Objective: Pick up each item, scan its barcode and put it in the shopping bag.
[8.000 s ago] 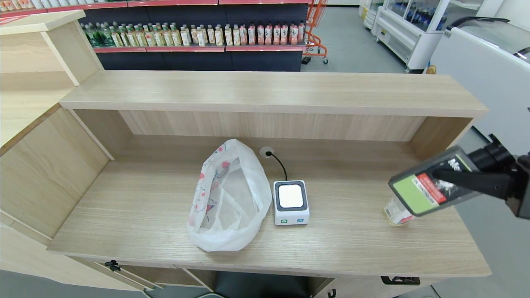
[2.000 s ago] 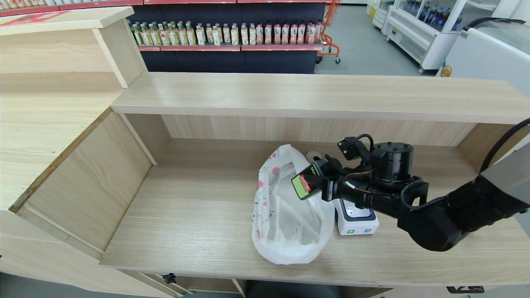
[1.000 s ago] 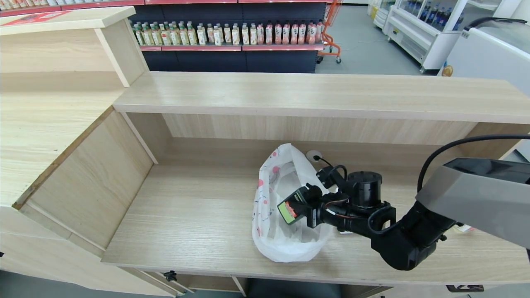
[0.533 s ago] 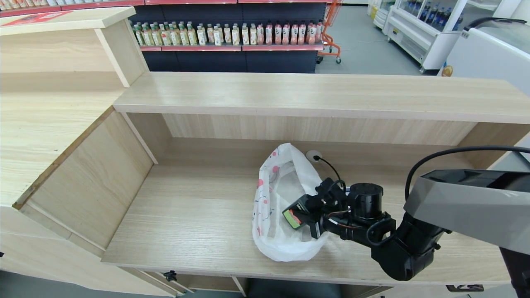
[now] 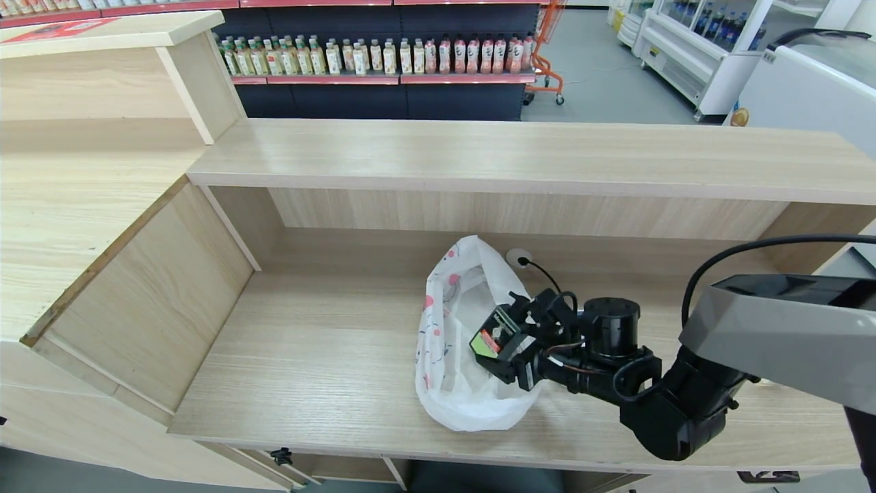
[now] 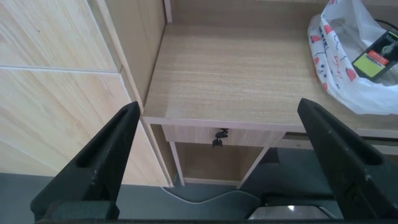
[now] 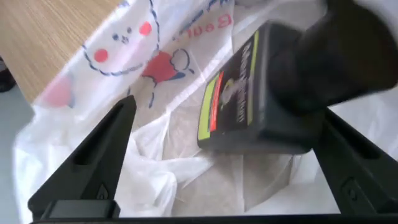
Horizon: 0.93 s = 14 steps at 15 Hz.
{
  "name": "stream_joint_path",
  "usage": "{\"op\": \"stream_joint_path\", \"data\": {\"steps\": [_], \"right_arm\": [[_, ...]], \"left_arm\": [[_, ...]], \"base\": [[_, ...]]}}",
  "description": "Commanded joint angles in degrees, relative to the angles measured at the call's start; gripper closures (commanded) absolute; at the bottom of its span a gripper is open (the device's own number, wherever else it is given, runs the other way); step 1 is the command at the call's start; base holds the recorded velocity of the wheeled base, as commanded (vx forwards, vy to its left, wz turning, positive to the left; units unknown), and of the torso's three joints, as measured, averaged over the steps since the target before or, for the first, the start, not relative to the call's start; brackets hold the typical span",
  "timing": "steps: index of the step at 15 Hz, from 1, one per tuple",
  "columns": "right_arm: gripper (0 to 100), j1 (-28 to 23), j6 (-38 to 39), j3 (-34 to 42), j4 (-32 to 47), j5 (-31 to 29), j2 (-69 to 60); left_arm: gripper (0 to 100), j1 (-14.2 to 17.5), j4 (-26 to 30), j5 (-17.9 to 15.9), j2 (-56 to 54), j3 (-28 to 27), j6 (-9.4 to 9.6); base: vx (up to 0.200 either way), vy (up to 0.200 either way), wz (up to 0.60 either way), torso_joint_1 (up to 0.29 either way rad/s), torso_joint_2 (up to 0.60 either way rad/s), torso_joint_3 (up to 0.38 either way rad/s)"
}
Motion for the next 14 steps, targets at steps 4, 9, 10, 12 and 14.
{"op": "stream_joint_path", "data": {"steps": [4, 9, 10, 12, 14], "right_arm": [[0, -0.1, 3.4, 3.6, 9.8, 3.4, -19.8], [0, 1.8, 3.5, 5.8, 10.3, 3.5, -19.3], [0, 2.2, 3.5, 6.2, 10.1, 3.5, -18.7], [0, 1.8, 3.5, 6.2, 10.3, 3.5, -19.6], [0, 0.5, 3.4, 6.4, 10.6, 3.5, -22.2]], "left_arm": [[0, 0.0, 0.0, 0.0, 0.1, 0.0, -0.02], [0, 0.0, 0.0, 0.0, 0.1, 0.0, -0.02], [0, 0.0, 0.0, 0.0, 0.0, 0.0, -0.02], [0, 0.0, 0.0, 0.0, 0.1, 0.0, -0.02], [0, 0.0, 0.0, 0.0, 0.1, 0.0, -0.02]], "base": [[0.0, 0.0, 0.0, 0.0, 0.0, 0.0], [0.0, 0.0, 0.0, 0.0, 0.0, 0.0], [0.0, 0.0, 0.0, 0.0, 0.0, 0.0], [0.0, 0.0, 0.0, 0.0, 0.0, 0.0], [0.0, 0.0, 0.0, 0.0, 0.0, 0.0]]}}
